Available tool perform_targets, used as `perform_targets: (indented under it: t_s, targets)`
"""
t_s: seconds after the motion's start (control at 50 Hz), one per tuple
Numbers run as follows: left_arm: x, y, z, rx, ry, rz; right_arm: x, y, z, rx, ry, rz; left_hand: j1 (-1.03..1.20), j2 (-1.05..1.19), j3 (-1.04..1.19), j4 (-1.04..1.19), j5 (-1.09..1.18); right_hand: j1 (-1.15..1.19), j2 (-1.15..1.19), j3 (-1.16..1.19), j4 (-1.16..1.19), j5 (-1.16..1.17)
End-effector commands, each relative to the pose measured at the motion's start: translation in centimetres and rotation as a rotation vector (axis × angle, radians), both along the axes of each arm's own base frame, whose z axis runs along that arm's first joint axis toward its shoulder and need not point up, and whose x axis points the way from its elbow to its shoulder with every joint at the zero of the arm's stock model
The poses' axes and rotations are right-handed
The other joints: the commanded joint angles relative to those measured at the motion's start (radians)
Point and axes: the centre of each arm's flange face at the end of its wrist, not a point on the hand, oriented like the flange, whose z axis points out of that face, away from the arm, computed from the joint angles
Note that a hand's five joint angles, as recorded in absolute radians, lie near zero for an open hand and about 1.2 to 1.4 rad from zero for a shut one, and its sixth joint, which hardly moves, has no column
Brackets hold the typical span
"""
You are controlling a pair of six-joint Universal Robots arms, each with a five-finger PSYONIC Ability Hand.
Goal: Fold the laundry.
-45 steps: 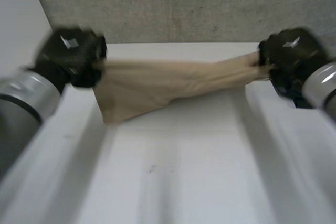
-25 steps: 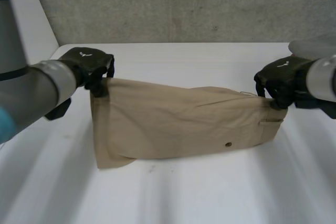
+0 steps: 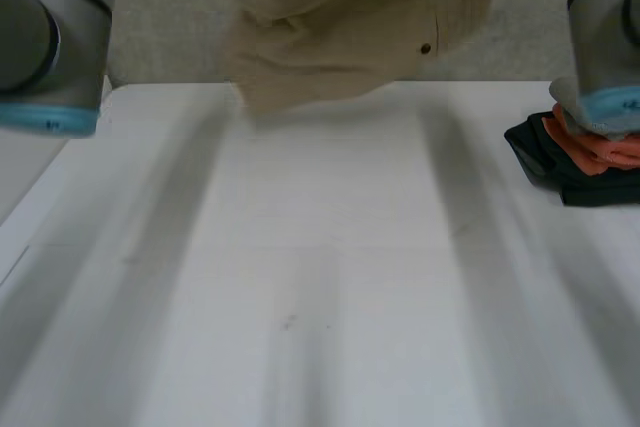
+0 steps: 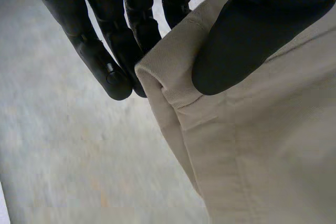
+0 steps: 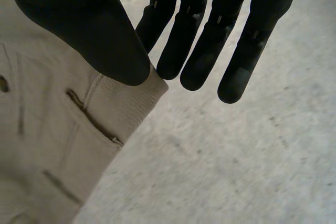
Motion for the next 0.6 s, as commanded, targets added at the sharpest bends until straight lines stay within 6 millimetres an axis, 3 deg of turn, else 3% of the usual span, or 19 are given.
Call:
perform_targets:
  t_s: [0.02, 0.04, 0.06, 0.12, 0.14, 0.2, 0.28, 0.34, 0.42, 0.5, 0.52, 0.58, 0.6]
  targets:
    - [0.9, -0.5, -8.5, 0.256, -0.086, 0.023, -0.1, -0.8, -8.3, 0.250, 0.107, 0.000, 0.265, 0.203, 0.207, 0.199, 0.212, 0.305, 0.229, 0.212, 0.202, 0.203]
    - [0.8, -0.4, -9.5, 0.284, -0.100, 0.018, -0.3, -0.8, -9.4, 0.281, 0.121, -0.003, 0.265, 0.203, 0.207, 0.199, 0.212, 0.305, 0.229, 0.212, 0.202, 0.203]
    - [0.7, 0.0, -12.0, 0.350, -0.137, 0.008, -0.5, -0.7, -11.9, 0.347, 0.145, -0.003, 0.265, 0.203, 0.207, 0.199, 0.212, 0.305, 0.229, 0.212, 0.202, 0.203]
    - [0.5, 1.1, -15.9, 0.451, -0.190, -0.018, -0.8, -0.7, -15.8, 0.441, 0.186, 0.001, 0.265, 0.203, 0.207, 0.199, 0.212, 0.305, 0.229, 0.212, 0.202, 0.203]
    - [0.4, 1.9, -18.4, 0.516, -0.223, -0.039, -1.2, -0.7, -18.2, 0.500, 0.213, 0.003, 0.265, 0.203, 0.207, 0.199, 0.212, 0.305, 0.229, 0.212, 0.202, 0.203]
    - [0.4, 3.8, -22.2, 0.623, -0.285, -0.066, -2.0, -0.2, -22.4, 0.613, 0.275, 0.006, 0.265, 0.203, 0.207, 0.199, 0.212, 0.305, 0.229, 0.212, 0.202, 0.203]
    - [0.8, 6.4, -25.0, 0.714, -0.368, -0.076, -2.9, 1.7, -25.5, 0.744, 0.363, 0.009, 0.265, 0.203, 0.207, 0.199, 0.212, 0.305, 0.229, 0.212, 0.202, 0.203]
    - [1.3, 7.9, -25.4, 0.754, -0.408, -0.072, -3.6, 3.0, -25.9, 0.810, 0.406, 0.007, 0.265, 0.203, 0.207, 0.199, 0.212, 0.305, 0.229, 0.212, 0.202, 0.203]
    - [2.3, 10.8, -24.4, 0.814, -0.473, -0.065, -4.9, 5.2, -24.3, 0.895, 0.477, 0.009, 0.265, 0.203, 0.207, 0.199, 0.212, 0.305, 0.229, 0.212, 0.202, 0.203]
    - [3.5, 14.4, -23.0, 0.901, -0.564, -0.079, -6.3, 8.4, -22.6, 1.025, 0.601, 0.039, 0.265, 0.203, 0.207, 0.199, 0.212, 0.305, 0.229, 0.212, 0.202, 0.203]
    - [3.9, 16.2, -22.5, 0.953, -0.601, -0.093, -6.8, 9.9, -22.1, 1.090, 0.664, 0.064, 0.265, 0.203, 0.207, 0.199, 0.212, 0.305, 0.229, 0.212, 0.202, 0.203]
    - [4.6, 18.4, -22.1, 1.026, -0.656, -0.115, -7.5, 11.9, -21.4, 1.177, 0.752, 0.104, 0.265, 0.203, 0.207, 0.199, 0.212, 0.305, 0.229, 0.212, 0.202, 0.203]
    - [4.9, 20.1, -21.8, 1.082, -0.698, -0.134, -8.0, 13.2, -21.1, 1.235, 0.812, 0.133, 0.265, 0.203, 0.207, 0.199, 0.212, 0.305, 0.229, 0.212, 0.202, 0.203]
